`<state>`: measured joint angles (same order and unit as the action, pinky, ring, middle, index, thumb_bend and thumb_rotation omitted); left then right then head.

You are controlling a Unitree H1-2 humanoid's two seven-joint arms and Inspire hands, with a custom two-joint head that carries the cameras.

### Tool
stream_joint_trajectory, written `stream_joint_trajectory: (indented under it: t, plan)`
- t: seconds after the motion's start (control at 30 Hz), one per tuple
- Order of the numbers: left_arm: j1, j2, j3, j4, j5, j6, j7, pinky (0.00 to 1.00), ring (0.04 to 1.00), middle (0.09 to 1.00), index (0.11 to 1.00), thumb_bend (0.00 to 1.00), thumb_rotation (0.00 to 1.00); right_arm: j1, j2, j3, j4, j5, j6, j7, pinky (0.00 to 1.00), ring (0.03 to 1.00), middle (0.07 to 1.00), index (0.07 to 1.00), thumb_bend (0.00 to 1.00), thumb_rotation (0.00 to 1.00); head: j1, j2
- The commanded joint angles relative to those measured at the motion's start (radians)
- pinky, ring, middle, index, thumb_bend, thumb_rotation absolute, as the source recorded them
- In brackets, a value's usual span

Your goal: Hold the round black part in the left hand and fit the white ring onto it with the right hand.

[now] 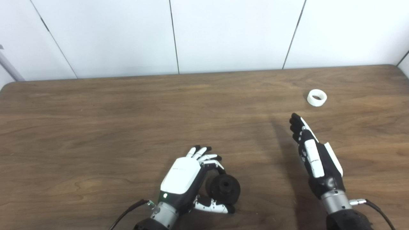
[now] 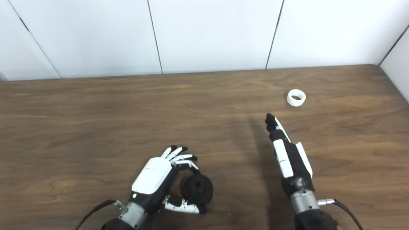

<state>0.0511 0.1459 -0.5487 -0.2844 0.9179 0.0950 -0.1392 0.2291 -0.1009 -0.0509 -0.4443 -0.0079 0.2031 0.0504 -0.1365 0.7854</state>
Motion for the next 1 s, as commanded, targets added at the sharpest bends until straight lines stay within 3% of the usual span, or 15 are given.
stream_joint_trajectory:
  t: [0.0, 0.27, 0.63, 0.73, 0.83, 0.97]
  plan:
    - [0.003, 0.005, -0.01, 0.026, 0.035, -0.007, -0.007, 1.0, 0.953, 0.822, 0.48, 0.52, 0.06, 0.096, 0.021, 0.011, -0.043, 0.001, -0.029, -0.006, 1.0, 0.968, 0.957, 0.946, 0.59, 1.0, -0.001, 0.001]
    - [0.004, 0.003, -0.003, 0.056, 0.048, -0.028, 0.014, 1.0, 0.949, 0.815, 0.481, 0.52, 0.05, 0.092, 0.022, 0.004, -0.069, -0.002, 0.019, -0.013, 1.0, 0.982, 0.956, 0.94, 0.61, 1.0, -0.019, 0.01]
    - [0.015, 0.014, 0.01, 0.084, 0.048, -0.048, 0.048, 1.0, 0.948, 0.812, 0.481, 0.52, 0.05, 0.041, -0.015, -0.042, -0.091, -0.004, 0.009, -0.015, 0.98, 0.953, 0.939, 0.945, 0.59, 1.0, -0.064, 0.026]
    - [0.017, 0.015, 0.014, 0.085, 0.044, -0.048, 0.046, 1.0, 0.945, 0.81, 0.481, 0.52, 0.05, 0.012, -0.035, -0.063, -0.12, -0.018, 0.051, -0.012, 0.97, 0.956, 0.942, 0.946, 0.55, 0.94, -0.079, 0.031]
    - [0.018, 0.018, 0.017, 0.087, 0.046, -0.049, 0.044, 1.0, 0.946, 0.81, 0.482, 0.53, 0.05, -0.027, -0.055, -0.09, -0.141, -0.027, 0.085, -0.011, 0.94, 0.956, 0.945, 0.939, 0.55, 0.79, -0.093, 0.033]
    - [0.021, 0.021, 0.017, 0.094, 0.051, -0.052, 0.048, 1.0, 0.945, 0.808, 0.482, 0.53, 0.06, -0.075, -0.092, -0.117, -0.152, -0.069, 0.137, -0.01, 0.85, 0.935, 0.938, 0.918, 0.63, 0.63, -0.108, 0.027]
